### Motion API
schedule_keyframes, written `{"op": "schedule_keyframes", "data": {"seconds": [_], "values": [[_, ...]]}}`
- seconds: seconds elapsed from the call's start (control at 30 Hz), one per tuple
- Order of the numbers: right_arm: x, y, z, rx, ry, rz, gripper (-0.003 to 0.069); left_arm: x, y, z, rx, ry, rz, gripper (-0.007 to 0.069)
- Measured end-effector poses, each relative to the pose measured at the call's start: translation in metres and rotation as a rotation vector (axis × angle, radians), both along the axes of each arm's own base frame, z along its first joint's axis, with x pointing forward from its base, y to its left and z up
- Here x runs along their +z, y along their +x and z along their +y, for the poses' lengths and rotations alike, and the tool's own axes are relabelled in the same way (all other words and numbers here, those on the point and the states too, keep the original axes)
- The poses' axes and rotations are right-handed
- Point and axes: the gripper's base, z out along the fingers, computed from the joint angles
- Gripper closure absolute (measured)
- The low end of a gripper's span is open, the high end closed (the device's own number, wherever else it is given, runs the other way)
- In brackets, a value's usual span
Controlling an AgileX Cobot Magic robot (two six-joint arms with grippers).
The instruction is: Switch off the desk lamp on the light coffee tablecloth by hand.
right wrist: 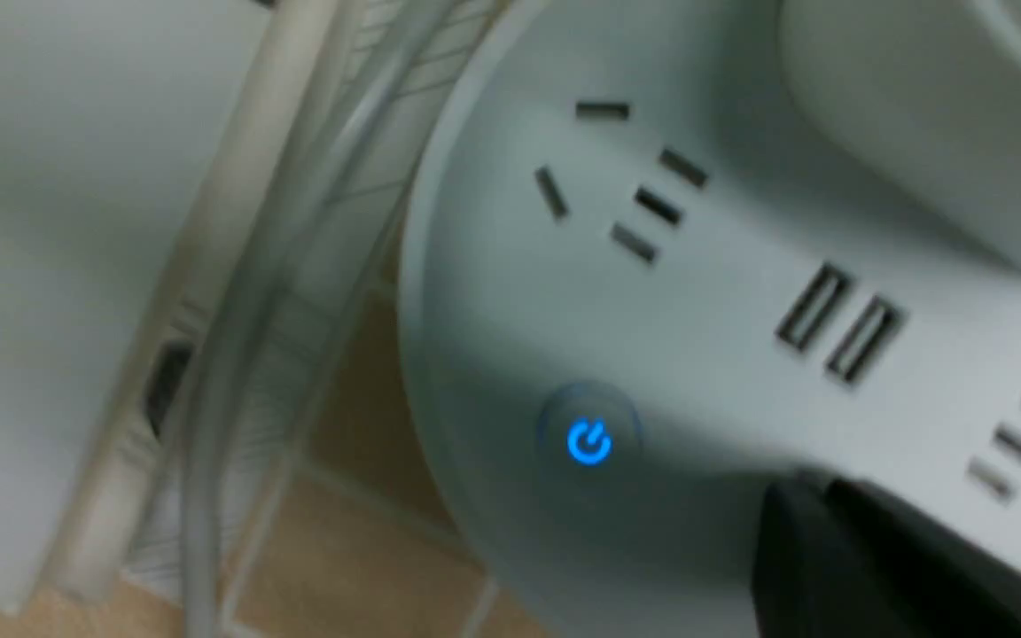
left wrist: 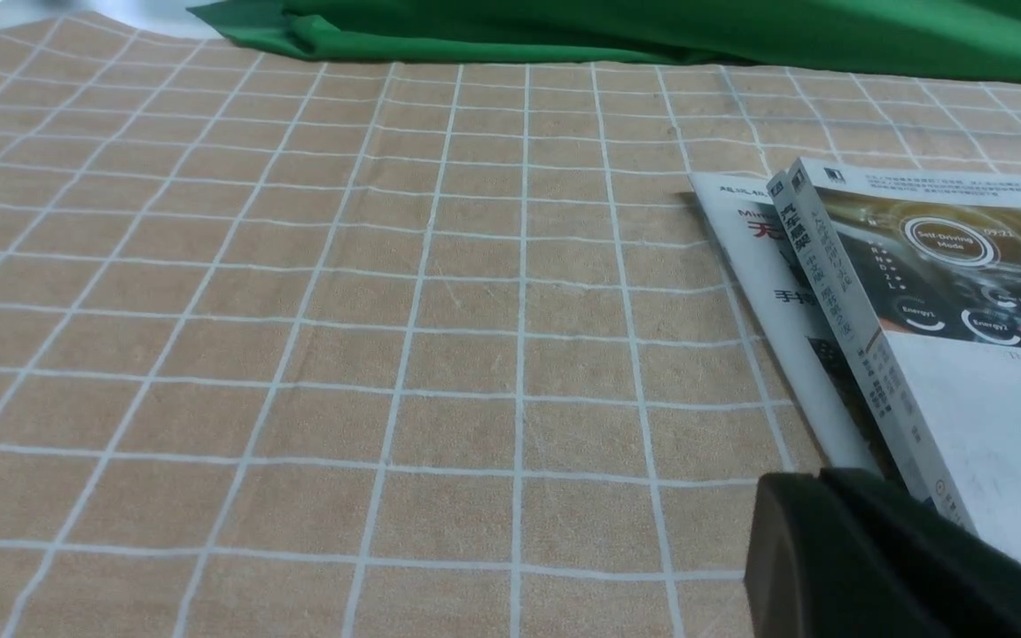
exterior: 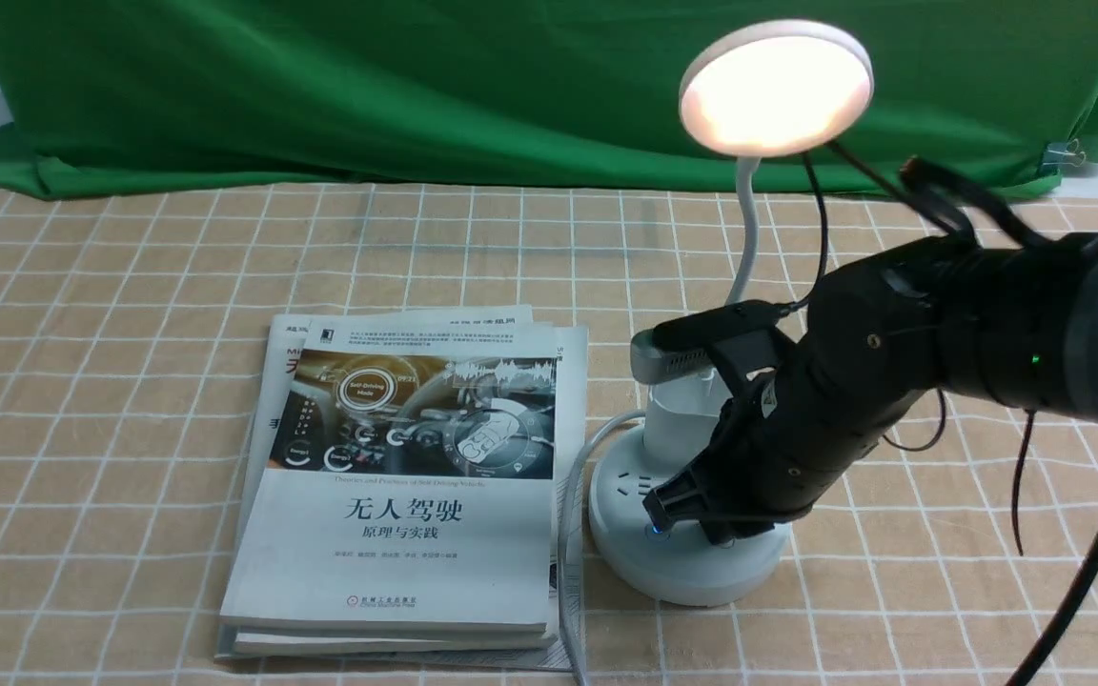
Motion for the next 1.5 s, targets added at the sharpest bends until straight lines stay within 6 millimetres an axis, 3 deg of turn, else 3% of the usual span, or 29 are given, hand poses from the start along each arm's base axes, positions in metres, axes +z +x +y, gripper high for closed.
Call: {"op": "schedule_keyframes", "data": {"seconds": [0.33,0.5,0.63,0.93,1.07,1.3,1.5], "values": [[0.007,-0.001,-0.001,0.003,0.017,-0.029,0.0623,0.000,0.000,0.000,0.000,0.000,0.000,0.0620],[0.040,-0.013,-0.009,0.004,0.058,-0.091,0.0623,0.000,0.000,0.000,0.000,0.000,0.000,0.0620],[0.066,-0.040,-0.026,0.004,0.092,-0.144,0.0623,0.000,0.000,0.000,0.000,0.000,0.000,0.0620],[0.079,-0.108,-0.071,0.005,0.122,-0.188,0.0615,0.000,0.000,0.000,0.000,0.000,0.000,0.0620],[0.088,-0.129,-0.084,0.007,0.135,-0.205,0.0608,0.000,0.000,0.000,0.000,0.000,0.000,0.0620],[0.111,-0.137,-0.090,0.002,0.222,-0.343,0.0596,0.000,0.000,0.000,0.000,0.000,0.000,0.0620],[0.115,-0.138,-0.091,0.018,0.241,-0.402,0.0601,0.000,0.000,0.000,0.001,0.000,0.000,0.0620]]}}
